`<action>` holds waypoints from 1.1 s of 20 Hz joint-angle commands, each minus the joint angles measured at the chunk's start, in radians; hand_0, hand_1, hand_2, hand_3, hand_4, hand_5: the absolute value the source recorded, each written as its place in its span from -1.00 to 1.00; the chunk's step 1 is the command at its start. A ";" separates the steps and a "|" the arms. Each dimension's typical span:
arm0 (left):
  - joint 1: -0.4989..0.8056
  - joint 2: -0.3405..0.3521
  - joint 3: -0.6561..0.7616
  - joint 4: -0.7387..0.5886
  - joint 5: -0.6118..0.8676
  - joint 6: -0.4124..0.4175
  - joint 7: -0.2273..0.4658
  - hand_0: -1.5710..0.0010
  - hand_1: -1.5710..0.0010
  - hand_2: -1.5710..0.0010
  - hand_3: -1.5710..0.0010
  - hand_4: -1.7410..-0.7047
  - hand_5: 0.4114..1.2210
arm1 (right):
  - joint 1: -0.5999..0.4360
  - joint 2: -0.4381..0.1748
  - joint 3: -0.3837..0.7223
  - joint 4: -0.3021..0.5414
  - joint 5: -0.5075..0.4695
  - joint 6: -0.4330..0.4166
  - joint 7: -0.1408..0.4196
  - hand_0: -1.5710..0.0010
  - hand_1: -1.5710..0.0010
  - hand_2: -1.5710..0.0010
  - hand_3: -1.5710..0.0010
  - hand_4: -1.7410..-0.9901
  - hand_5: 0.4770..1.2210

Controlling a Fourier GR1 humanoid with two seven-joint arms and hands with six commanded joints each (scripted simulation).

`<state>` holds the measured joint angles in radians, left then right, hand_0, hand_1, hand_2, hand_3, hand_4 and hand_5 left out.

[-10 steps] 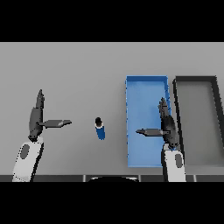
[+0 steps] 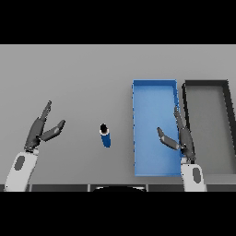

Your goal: Pick up the blue pipe and place it into the blue bin.

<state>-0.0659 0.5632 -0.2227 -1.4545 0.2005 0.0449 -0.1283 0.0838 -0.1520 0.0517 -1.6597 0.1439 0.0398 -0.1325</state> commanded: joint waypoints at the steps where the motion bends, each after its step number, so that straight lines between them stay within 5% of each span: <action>1: 0.003 0.016 0.003 -0.002 0.003 -0.018 -0.014 1.00 1.00 1.00 1.00 0.51 -0.55 | 0.008 -0.012 0.000 -0.004 0.005 0.005 0.000 1.00 1.00 1.00 1.00 0.46 -0.61; 11: 0.068 0.089 -0.110 -0.152 0.026 -0.215 -0.014 1.00 1.00 1.00 1.00 0.29 -0.73 | -0.001 -0.018 0.015 -0.027 0.021 0.007 0.026 1.00 1.00 1.00 1.00 0.51 -0.63; 19: 0.043 -0.032 -0.271 -0.179 -0.069 -0.231 0.096 1.00 1.00 1.00 1.00 0.15 -0.90 | 0.008 -0.004 0.016 -0.033 0.015 0.004 0.040 1.00 1.00 1.00 1.00 0.43 -0.62; 22: 0.013 -0.096 -0.295 -0.127 -0.100 -0.220 0.064 1.00 1.00 1.00 1.00 0.14 -0.89 | 0.019 -0.006 0.015 -0.038 0.005 0.015 0.034 1.00 1.00 1.00 1.00 0.40 -0.60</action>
<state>-0.0534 0.4671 -0.5181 -1.5819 0.1004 -0.1754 -0.0640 0.1027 -0.1579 0.0665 -1.6977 0.1484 0.0548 -0.0976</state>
